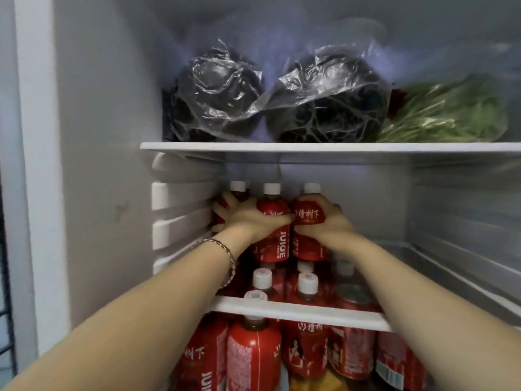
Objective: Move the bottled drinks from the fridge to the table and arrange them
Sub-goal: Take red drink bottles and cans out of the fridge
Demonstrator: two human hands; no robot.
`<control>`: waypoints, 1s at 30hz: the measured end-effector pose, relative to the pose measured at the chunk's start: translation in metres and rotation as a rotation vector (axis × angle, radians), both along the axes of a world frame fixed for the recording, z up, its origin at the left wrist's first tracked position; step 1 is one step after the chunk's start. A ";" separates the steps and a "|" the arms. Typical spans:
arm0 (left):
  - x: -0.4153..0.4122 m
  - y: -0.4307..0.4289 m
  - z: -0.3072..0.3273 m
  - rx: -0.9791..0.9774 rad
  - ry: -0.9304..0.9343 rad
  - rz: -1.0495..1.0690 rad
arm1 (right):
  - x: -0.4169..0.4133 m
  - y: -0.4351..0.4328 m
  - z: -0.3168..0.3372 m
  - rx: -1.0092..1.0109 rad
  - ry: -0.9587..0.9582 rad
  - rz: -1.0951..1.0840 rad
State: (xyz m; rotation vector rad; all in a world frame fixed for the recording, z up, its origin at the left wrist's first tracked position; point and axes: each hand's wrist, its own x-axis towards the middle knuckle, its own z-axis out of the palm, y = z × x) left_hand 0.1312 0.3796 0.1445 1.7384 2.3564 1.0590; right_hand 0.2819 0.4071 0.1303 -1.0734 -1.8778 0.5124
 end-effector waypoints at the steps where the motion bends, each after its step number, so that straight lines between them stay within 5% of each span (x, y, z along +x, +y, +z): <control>1: -0.002 -0.006 0.000 -0.007 -0.002 -0.032 | 0.000 0.000 -0.001 -0.006 0.037 0.034; 7: -0.017 -0.044 -0.010 0.076 -0.261 -0.303 | -0.004 -0.019 -0.004 -0.026 0.248 0.212; 13: -0.007 -0.077 -0.018 0.200 -0.441 -0.581 | 0.013 -0.031 -0.009 -0.347 0.374 0.395; 20: -0.004 -0.074 -0.033 0.282 -0.655 -0.612 | 0.016 -0.035 -0.009 -0.351 0.255 0.534; 30: -0.015 -0.074 -0.031 0.306 -0.931 -0.545 | 0.006 -0.040 -0.008 -0.347 0.352 0.570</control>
